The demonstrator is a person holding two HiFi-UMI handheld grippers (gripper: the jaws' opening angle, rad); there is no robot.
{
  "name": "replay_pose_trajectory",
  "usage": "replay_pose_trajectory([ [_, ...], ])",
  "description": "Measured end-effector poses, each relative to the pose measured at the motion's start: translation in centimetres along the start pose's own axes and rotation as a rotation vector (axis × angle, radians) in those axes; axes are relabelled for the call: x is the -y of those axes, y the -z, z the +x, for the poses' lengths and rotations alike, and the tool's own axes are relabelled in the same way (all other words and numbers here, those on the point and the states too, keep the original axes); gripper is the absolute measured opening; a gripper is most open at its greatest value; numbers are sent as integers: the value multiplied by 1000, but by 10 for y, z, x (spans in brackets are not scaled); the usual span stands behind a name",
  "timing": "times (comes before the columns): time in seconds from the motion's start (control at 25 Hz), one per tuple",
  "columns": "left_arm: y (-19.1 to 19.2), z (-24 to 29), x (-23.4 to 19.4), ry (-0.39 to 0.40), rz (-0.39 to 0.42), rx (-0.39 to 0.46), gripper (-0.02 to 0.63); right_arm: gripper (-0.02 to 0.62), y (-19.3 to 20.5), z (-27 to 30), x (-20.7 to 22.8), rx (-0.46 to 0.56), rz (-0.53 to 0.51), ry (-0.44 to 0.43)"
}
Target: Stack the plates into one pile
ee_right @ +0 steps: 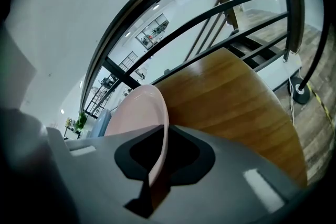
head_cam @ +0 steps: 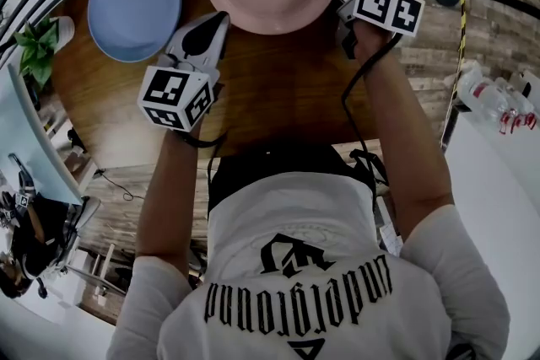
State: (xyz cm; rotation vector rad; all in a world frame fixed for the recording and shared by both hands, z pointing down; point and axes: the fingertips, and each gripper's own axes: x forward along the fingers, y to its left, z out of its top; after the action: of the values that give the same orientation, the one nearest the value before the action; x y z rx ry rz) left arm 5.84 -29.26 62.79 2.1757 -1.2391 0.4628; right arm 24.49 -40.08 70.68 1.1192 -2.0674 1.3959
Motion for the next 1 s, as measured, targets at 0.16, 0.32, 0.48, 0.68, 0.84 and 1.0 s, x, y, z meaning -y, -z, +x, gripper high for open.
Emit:
replay_pose_trajectory([
  [0.16,2,-6,-5,-5,-5,6,47,25,-1,1,-6,8,-15,0],
  [0.32,1,-15,-8,-9,-3,13,46,26,0,-3,-17,17,-30,-8],
  [0.48,-1,-24,-9,-11,1,25,46,25,0,-10,-29,35,-45,-19],
  [0.68,-10,-39,-10,-12,16,50,46,25,1,-24,-45,62,-65,-25],
  [0.84,-20,-56,-7,-11,32,74,46,25,4,-40,-60,84,-76,-27],
  [1.0,-28,-82,1,-6,34,108,46,25,11,-62,-78,104,-87,-39],
])
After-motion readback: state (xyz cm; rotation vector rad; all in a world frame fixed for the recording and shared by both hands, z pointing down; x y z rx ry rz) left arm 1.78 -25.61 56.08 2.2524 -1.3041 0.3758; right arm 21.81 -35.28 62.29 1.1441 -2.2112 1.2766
